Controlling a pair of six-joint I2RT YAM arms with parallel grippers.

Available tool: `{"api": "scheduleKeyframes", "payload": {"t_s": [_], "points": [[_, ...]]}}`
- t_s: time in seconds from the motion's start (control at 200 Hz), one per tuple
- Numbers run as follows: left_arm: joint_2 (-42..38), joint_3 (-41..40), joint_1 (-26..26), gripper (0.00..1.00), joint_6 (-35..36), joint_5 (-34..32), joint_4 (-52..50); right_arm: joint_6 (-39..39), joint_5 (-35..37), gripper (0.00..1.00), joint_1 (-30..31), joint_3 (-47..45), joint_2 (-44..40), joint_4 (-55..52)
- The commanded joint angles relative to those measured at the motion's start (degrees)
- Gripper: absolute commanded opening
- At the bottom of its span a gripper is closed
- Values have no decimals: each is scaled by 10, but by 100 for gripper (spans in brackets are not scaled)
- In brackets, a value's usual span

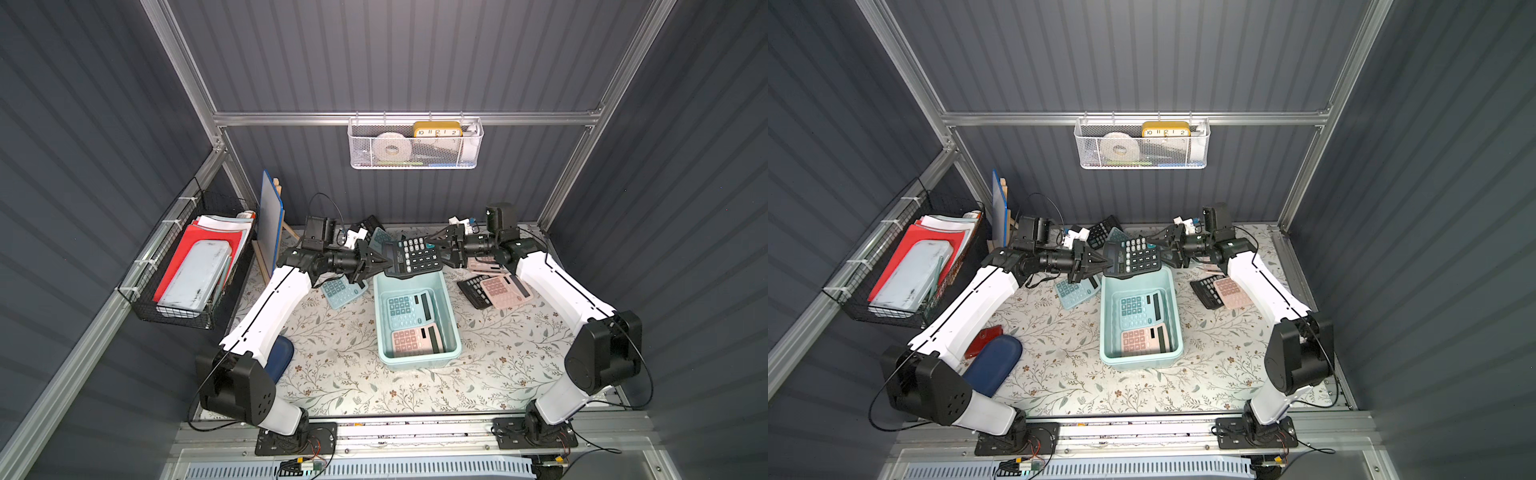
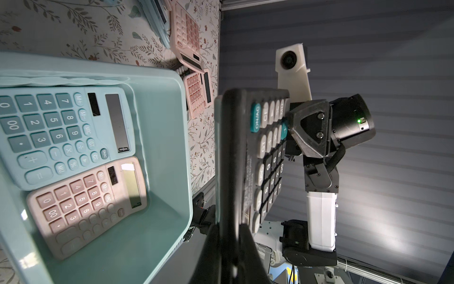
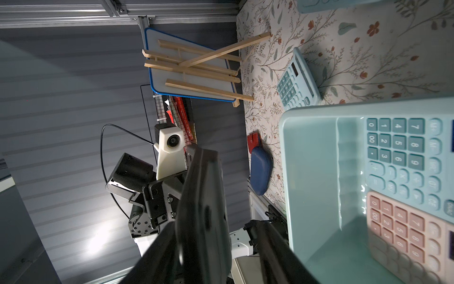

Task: Put the calculator in the storage box
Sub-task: Pick up the calculator at the center of the board.

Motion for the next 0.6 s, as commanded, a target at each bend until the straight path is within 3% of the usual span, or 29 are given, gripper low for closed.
{"api": "scheduleKeyframes", "payload": {"t_s": [0.0, 0.15, 0.595], "points": [[-2, -3, -6, 0, 10, -2, 14, 5, -18, 51, 2, -11, -3, 16], [-1, -2, -6, 0, 23, -12, -3, 4, -17, 36, 2, -29, -16, 18], [-11, -37, -6, 0, 33, -54, -23, -6, -20, 36, 2, -85, -60, 18]]}}
